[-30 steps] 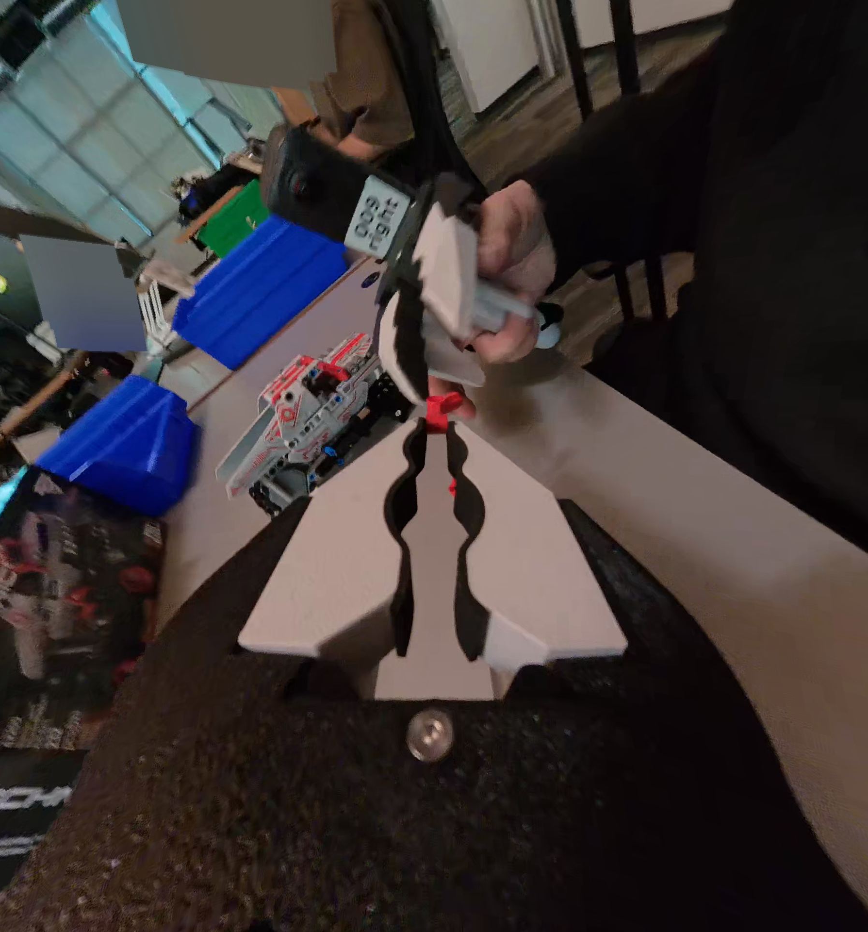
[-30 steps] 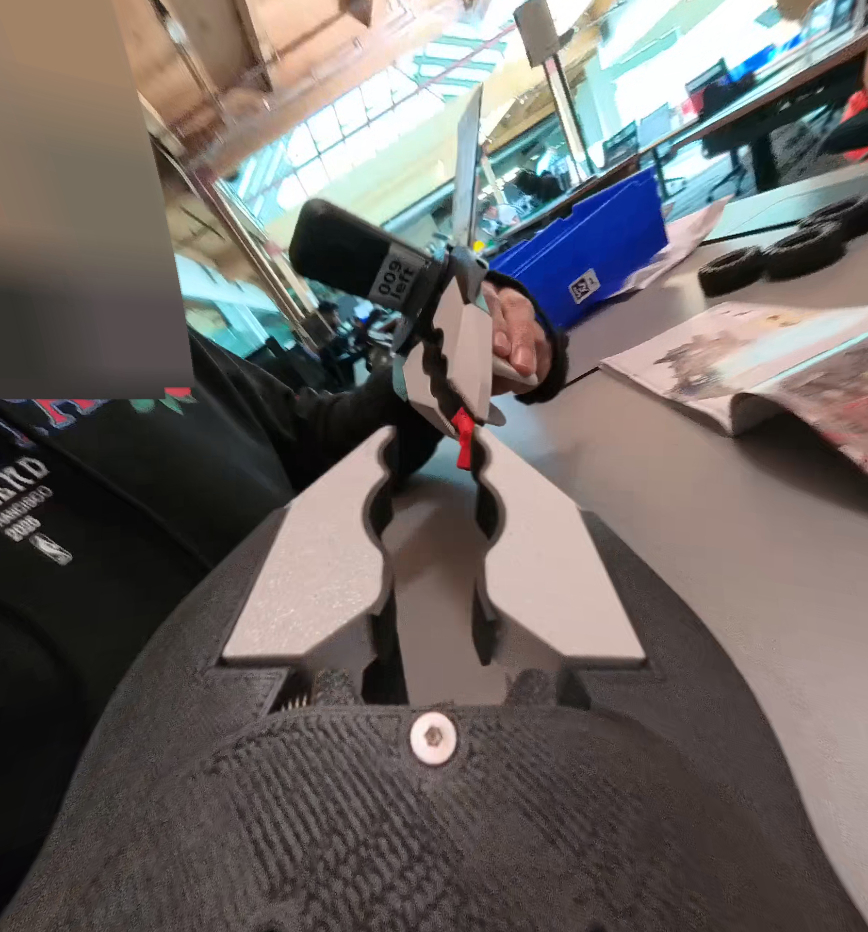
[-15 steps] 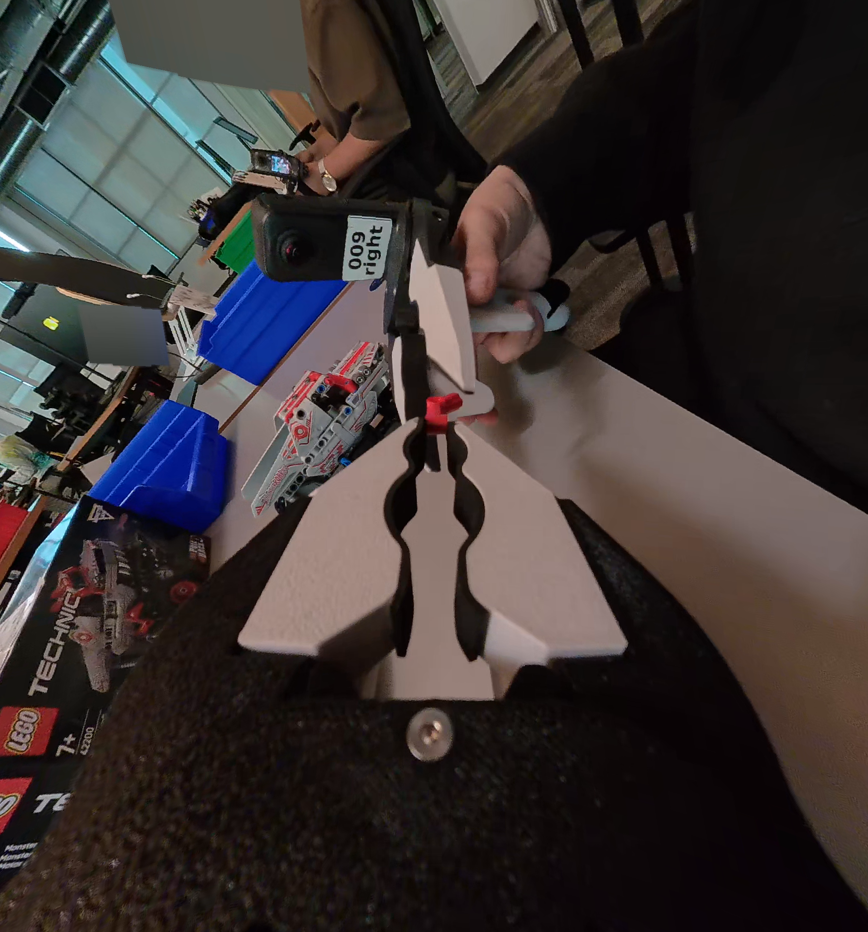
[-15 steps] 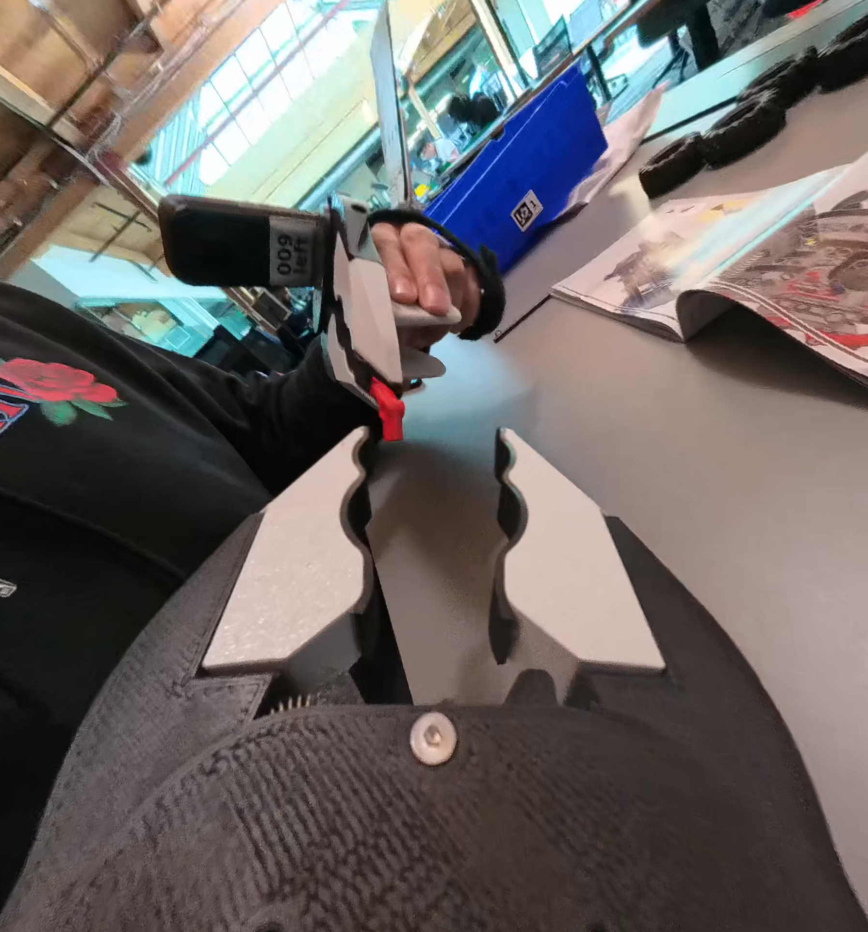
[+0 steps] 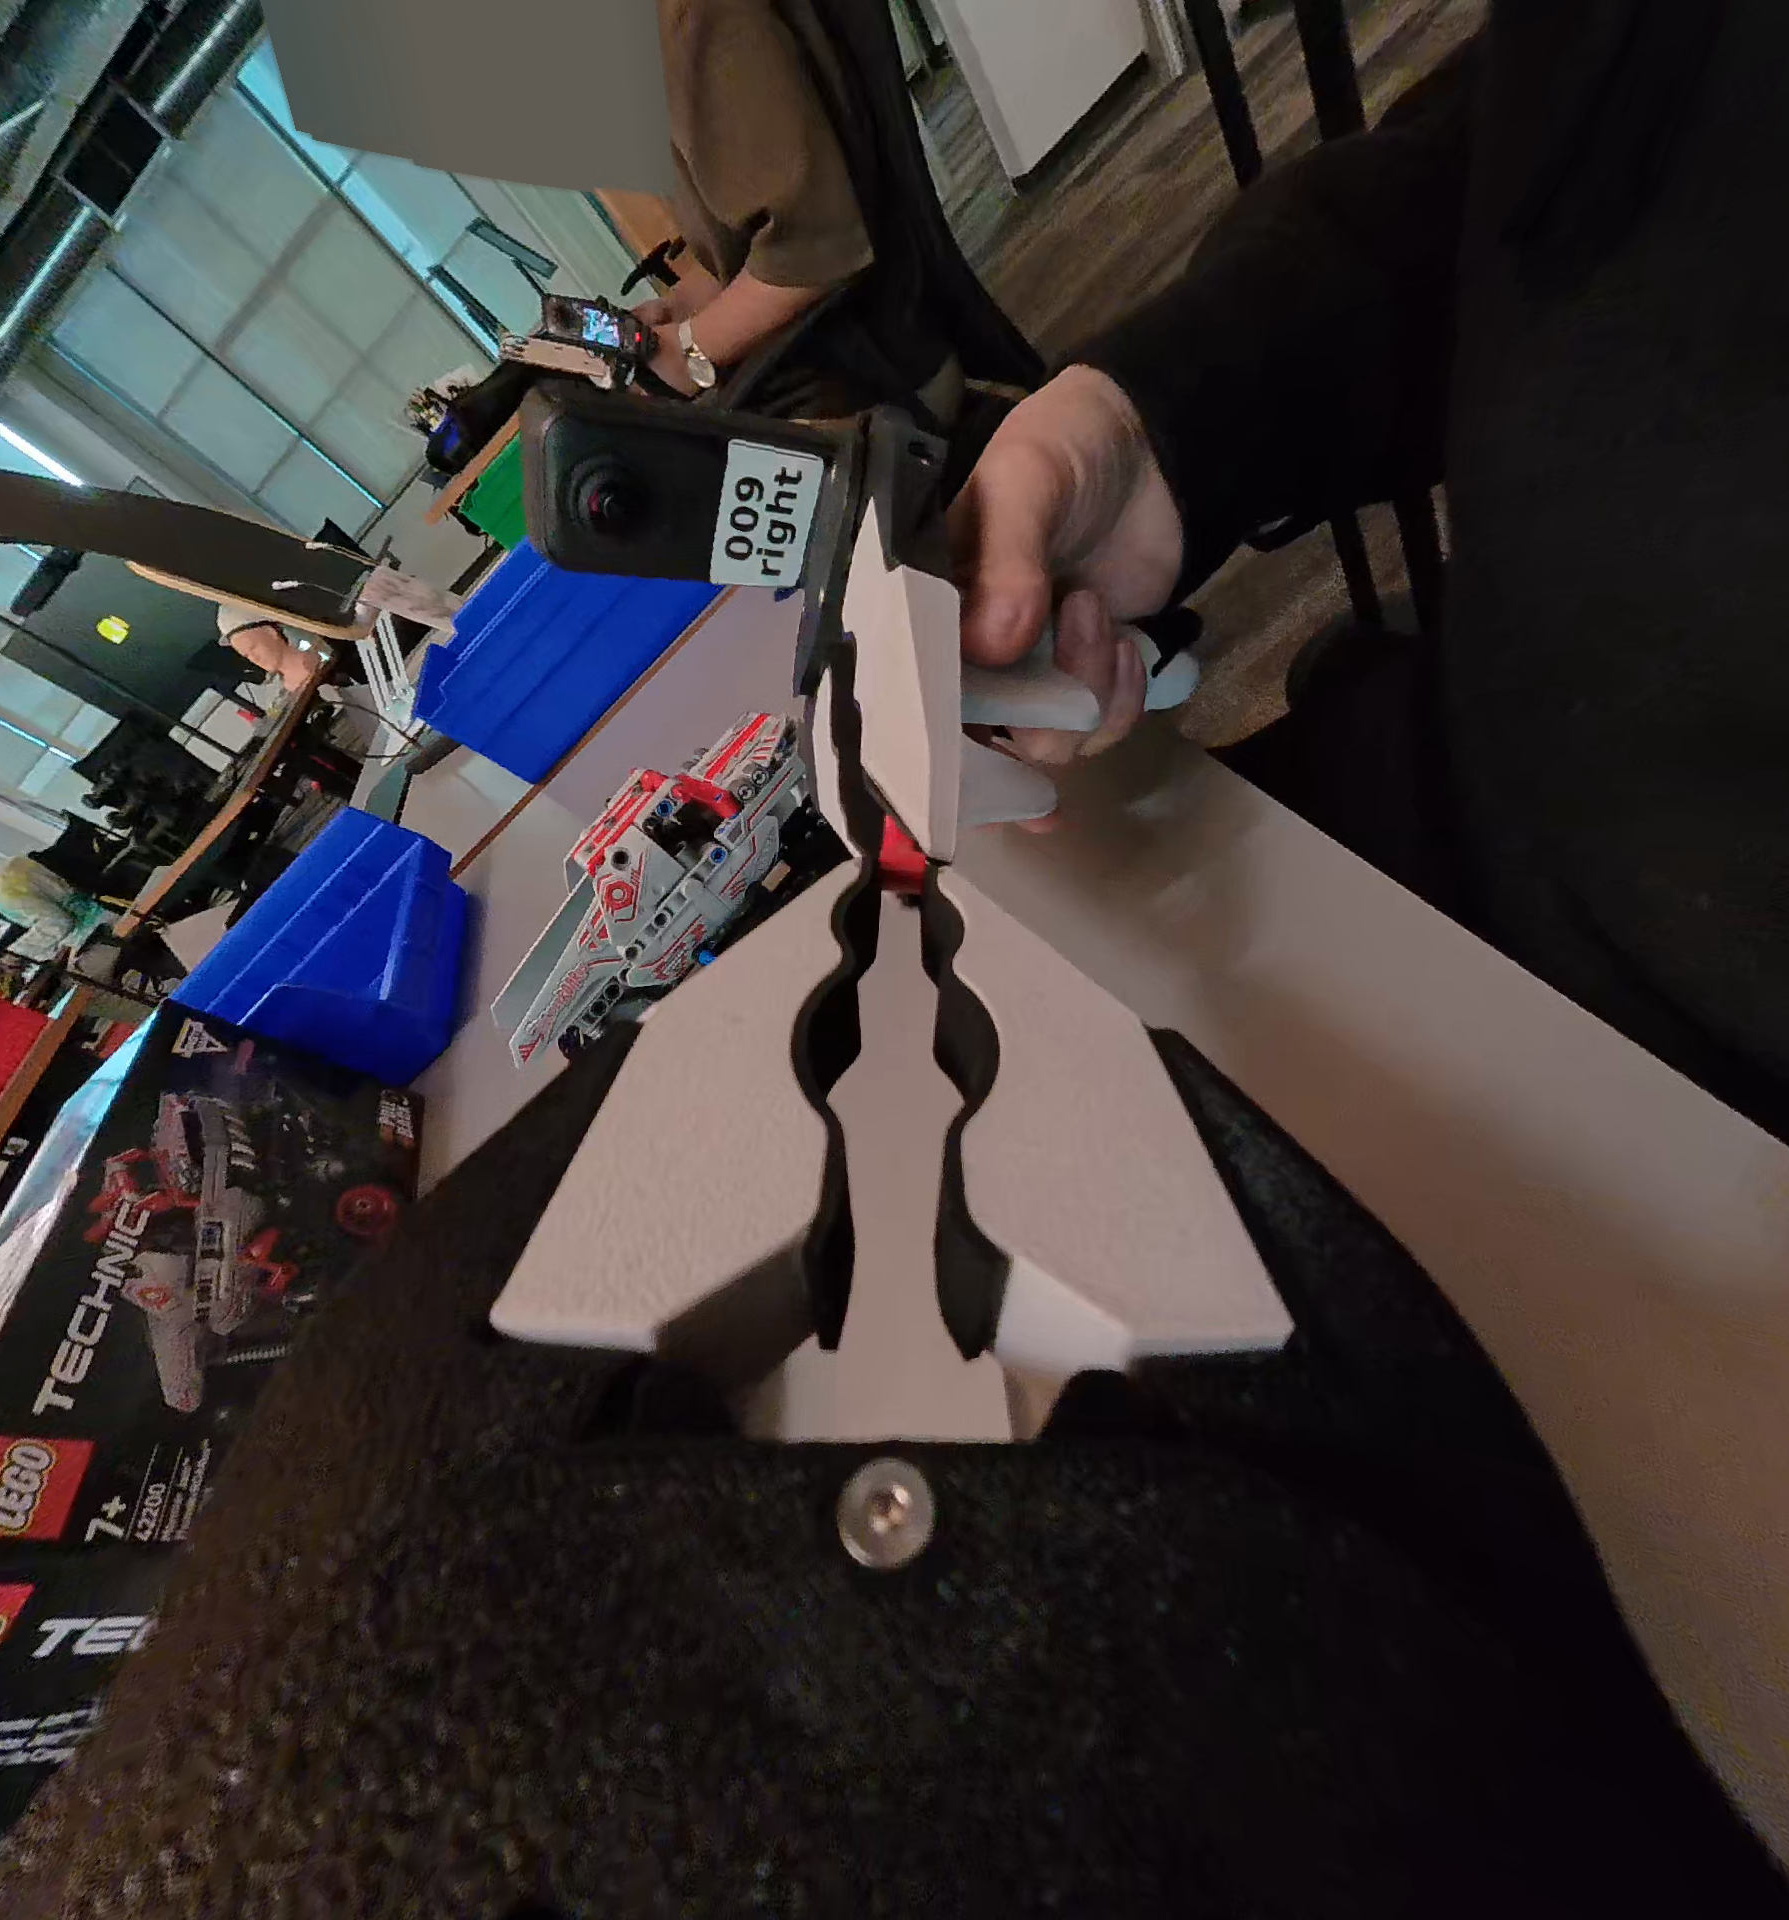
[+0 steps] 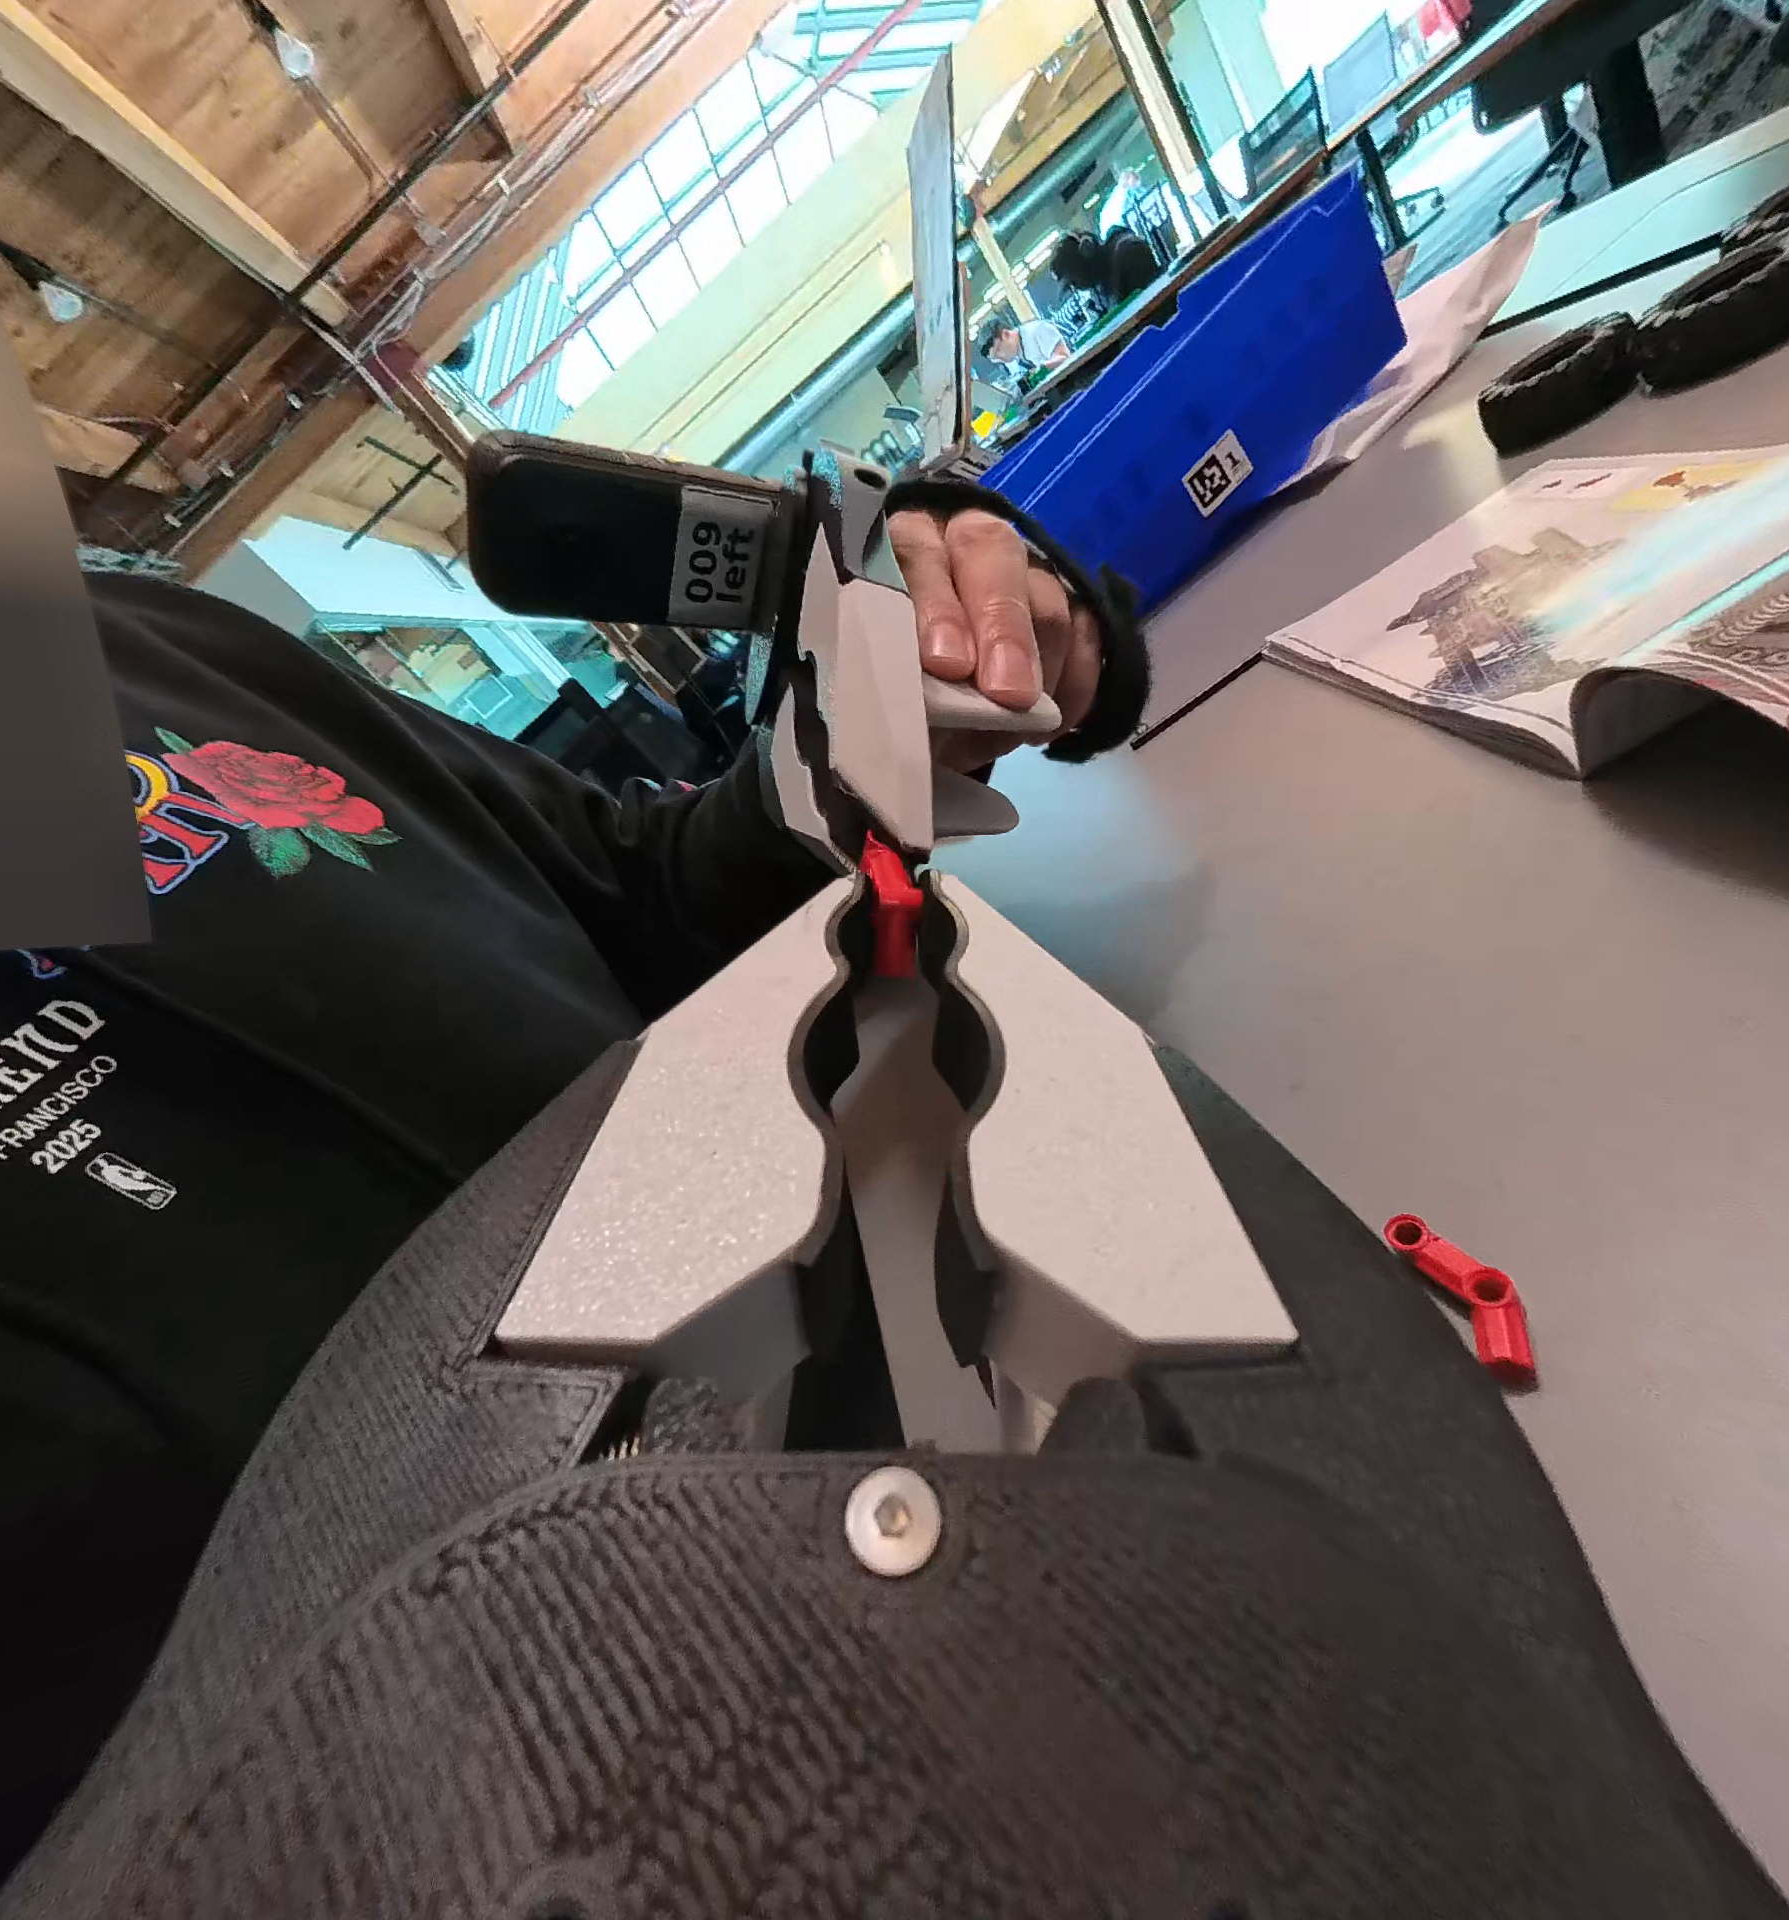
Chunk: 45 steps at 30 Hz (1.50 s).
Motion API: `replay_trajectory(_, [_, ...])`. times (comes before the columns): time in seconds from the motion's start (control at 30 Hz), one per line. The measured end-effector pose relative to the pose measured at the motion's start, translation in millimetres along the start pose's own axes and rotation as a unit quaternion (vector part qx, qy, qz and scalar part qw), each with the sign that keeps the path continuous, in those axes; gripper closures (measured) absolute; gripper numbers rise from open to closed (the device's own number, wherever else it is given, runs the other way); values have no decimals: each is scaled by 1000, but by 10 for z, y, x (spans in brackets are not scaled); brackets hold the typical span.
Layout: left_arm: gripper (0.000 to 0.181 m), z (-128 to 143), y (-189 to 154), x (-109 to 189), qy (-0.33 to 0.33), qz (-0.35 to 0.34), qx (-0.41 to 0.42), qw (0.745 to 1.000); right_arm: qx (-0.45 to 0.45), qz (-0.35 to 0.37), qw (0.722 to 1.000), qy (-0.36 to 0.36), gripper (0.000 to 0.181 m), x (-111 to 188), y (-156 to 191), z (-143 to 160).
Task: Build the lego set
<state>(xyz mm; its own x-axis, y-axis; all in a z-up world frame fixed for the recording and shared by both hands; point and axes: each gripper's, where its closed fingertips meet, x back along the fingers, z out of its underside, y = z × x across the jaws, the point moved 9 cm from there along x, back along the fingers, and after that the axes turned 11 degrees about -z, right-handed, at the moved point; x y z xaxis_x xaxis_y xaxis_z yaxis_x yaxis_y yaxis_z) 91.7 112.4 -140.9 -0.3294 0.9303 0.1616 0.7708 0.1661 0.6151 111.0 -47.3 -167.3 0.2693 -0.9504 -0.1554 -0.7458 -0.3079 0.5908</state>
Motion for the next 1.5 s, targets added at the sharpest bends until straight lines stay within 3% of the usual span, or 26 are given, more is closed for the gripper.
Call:
replay_trajectory(0.13, [176, -3, 3, 55, -4, -16, 21, 1000, -5, 4, 1000, 0, 173, 8, 32, -5])
replay_trajectory(0.2, [176, 52, 185, 324, -19, -60, 71, 995, 5, 82, 995, -55, 174, 374, -15, -72])
replay_trajectory(0.23, [176, 102, 228, 394, -3, -58, 88, 994, 5, 108, 989, -104, 175, 613, -20, -116])
replay_trajectory(0.27, [176, 127, 215, 343, 30, -48, 88, 995, 14, 121, 987, -100, 175, 675, -13, -131])
replay_trajectory(0.33, [176, 60, 149, 110, 54, -17, 127, 990, 105, 144, 984, -24, 174, 426, 28, -169])
replay_trajectory(0.4, [176, -17, 147, -40, 24, -10, 214, 977, 222, 168, 960, 28, 174, 171, 81, -190])
replay_trajectory(0.47, [176, -11, 193, -84, -8, -19, 289, 957, 286, 166, 943, 15, 174, 73, 122, -177])
replay_trajectory(0.63, [176, 108, 220, -63, -45, -13, 375, 926, 351, 173, 920, -15, 175, 116, 149, -129])
replay_trajectory(1.17, [176, 104, 186, -67, 3, 55, 341, 939, 367, 143, 919, 27, 175, 21, 199, -98])
replay_trajectory(1.33, [176, 129, 207, -46, -1, 48, 345, 938, 377, 149, 913, 44, 175, 54, 187, -91])
replay_trajectory(1.4, [176, 218, 199, -33, 28, 44, 345, 937, 360, 164, 916, 72, 174, 67, 128, -57])
replay_trajectory(1.5, [176, 522, 77, -34, 129, 48, 332, 933, 280, 210, 918, 185, 174, 22, -82, 109])
